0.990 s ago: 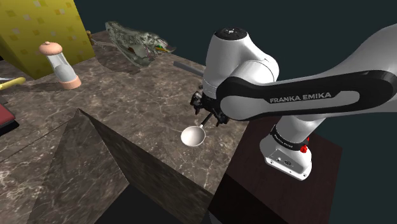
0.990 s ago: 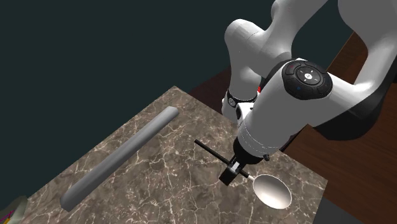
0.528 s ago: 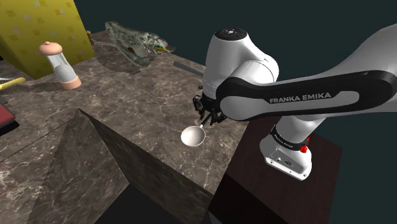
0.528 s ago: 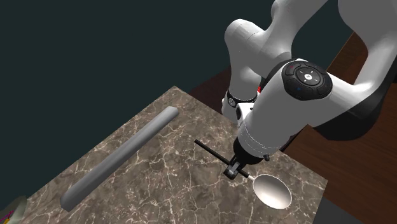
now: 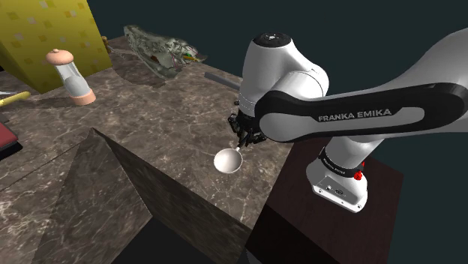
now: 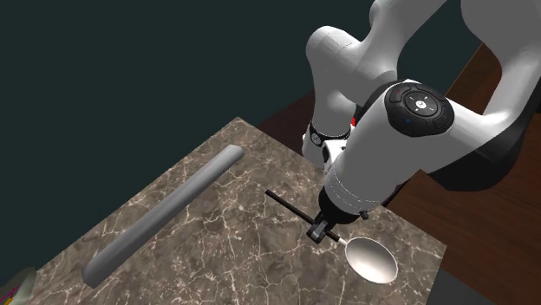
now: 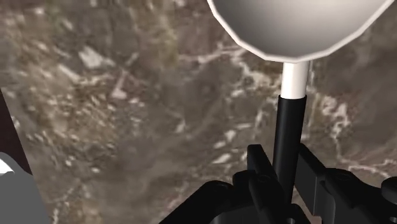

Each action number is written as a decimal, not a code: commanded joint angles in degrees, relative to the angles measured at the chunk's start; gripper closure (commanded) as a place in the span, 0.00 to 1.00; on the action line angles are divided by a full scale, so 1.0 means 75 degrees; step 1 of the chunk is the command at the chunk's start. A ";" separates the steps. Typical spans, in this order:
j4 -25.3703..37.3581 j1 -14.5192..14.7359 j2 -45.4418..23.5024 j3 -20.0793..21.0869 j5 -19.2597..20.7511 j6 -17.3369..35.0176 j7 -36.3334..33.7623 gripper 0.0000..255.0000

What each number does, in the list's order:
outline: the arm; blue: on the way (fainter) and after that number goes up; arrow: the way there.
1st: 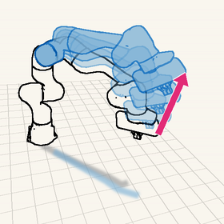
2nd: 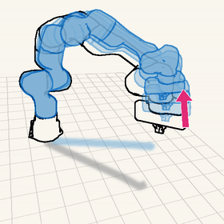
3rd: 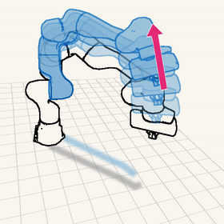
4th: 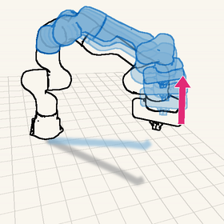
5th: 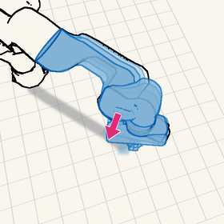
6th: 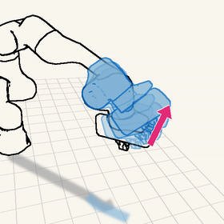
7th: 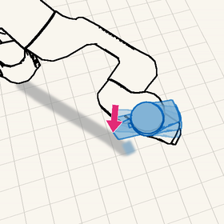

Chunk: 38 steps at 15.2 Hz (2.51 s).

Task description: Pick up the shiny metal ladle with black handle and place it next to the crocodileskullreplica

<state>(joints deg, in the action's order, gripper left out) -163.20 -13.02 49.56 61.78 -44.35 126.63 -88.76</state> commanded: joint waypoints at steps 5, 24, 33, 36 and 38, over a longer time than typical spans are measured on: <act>0.0180 0.0118 0.0429 -0.0526 0.0343 -0.0610 -0.0031 1.00; 0.1397 0.0083 0.1285 -0.2136 0.1598 -0.2744 -0.0056 1.00; 0.2171 -0.0070 0.1333 -0.2690 0.2079 -0.3579 -0.0051 1.00; 0.2452 -0.0128 0.1309 -0.2850 0.2223 -0.3842 -0.0051 1.00; 0.2646 -0.0167 0.1284 -0.2950 0.2315 -0.4013 -0.0051 1.00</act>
<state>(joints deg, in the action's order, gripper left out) -143.90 -14.27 59.09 40.03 -27.25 97.22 -89.09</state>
